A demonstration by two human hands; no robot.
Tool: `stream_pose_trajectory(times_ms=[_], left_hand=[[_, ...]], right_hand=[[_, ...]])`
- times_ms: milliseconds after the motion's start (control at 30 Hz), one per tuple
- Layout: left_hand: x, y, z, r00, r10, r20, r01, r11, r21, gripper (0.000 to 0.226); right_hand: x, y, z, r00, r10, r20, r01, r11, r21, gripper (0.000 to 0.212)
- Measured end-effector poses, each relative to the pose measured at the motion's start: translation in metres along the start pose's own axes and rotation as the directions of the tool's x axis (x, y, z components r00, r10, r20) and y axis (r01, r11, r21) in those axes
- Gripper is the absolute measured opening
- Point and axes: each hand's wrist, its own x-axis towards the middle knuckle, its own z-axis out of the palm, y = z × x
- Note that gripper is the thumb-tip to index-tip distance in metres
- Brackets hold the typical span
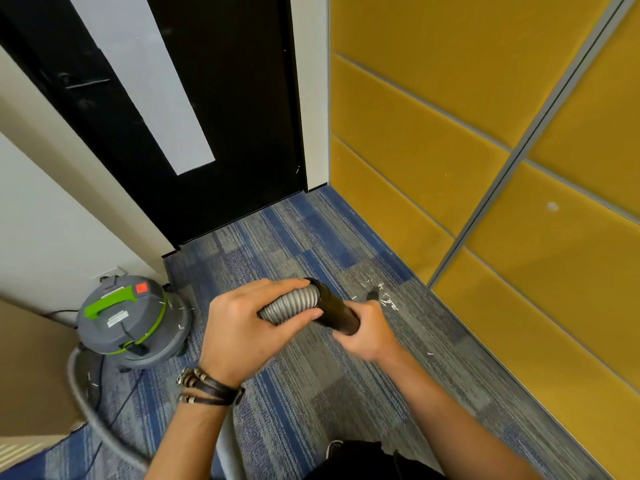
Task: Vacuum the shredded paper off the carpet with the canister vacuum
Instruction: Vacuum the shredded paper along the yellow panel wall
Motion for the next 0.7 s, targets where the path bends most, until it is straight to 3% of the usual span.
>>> stream_pose_trajectory(times_ms=[267, 467, 700], left_hand=[[0.0, -0.005, 0.014, 0.999, -0.03, 0.044, 0.033, 0.997, -0.067, 0.044], [0.002, -0.004, 0.02, 0.996, -0.063, 0.056, 0.069, 0.989, -0.129, 0.043], [-0.003, 0.003, 0.015, 0.999, -0.044, 0.015, 0.045, 0.997, -0.055, 0.041]], right_hand=[[0.005, 0.003, 0.002, 0.999, 0.021, 0.049, -0.02, 0.999, -0.026, 0.044], [-0.008, 0.011, -0.007, 0.999, 0.047, -0.019, -0.048, 0.996, -0.072, 0.047], [-0.008, 0.01, 0.0, 0.999, 0.039, -0.03, -0.041, 0.998, -0.048, 0.043]])
